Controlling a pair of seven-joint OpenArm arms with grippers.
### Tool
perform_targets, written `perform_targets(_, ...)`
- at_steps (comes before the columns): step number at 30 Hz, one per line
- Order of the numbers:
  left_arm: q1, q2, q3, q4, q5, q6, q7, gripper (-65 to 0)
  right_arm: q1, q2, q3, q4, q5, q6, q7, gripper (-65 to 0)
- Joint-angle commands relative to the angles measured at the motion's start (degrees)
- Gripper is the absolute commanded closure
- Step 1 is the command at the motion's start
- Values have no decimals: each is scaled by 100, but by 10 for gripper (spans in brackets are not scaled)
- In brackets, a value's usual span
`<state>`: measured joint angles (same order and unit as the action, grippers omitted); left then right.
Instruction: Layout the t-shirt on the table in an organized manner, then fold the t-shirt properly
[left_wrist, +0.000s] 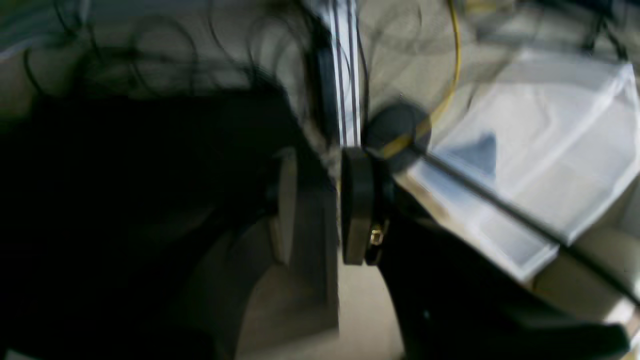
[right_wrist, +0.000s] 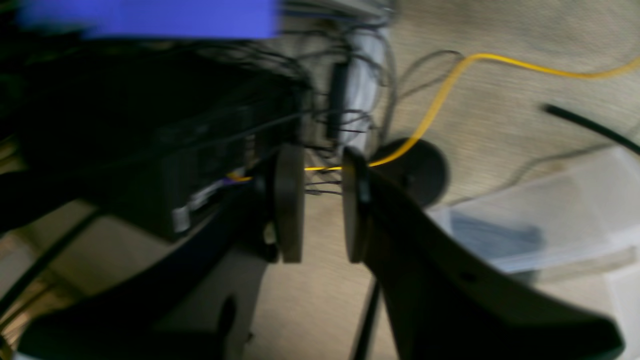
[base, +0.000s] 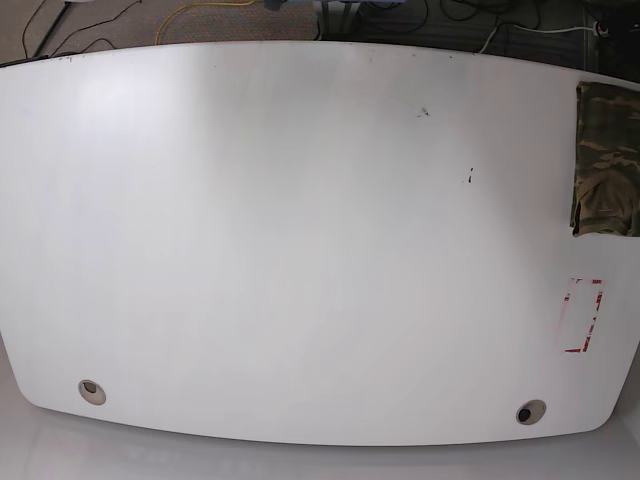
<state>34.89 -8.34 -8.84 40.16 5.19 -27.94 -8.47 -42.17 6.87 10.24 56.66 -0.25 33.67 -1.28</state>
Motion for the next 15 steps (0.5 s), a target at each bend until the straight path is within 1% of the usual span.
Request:
perform_targets(1, -162, -50, 1, -363, -5, 47, 25, -138, 143, 20, 9, -282, 12, -4, 71, -122)
perform_targets(7, -953, -67, 18, -1418, 4, 443, 25, -139, 705, 55, 9, -985, 3, -180, 71, -122)
perform_targets(12, -1551, -199, 18, -2254, 4, 627, 25, -139, 1030, 55, 9, -1372, 3, -312, 71, -122)
perform_targets(15, -1885, -208, 18, -2658, 4, 759, 34, -139, 1206, 55, 9, -1565, 3, -462, 71, -122)
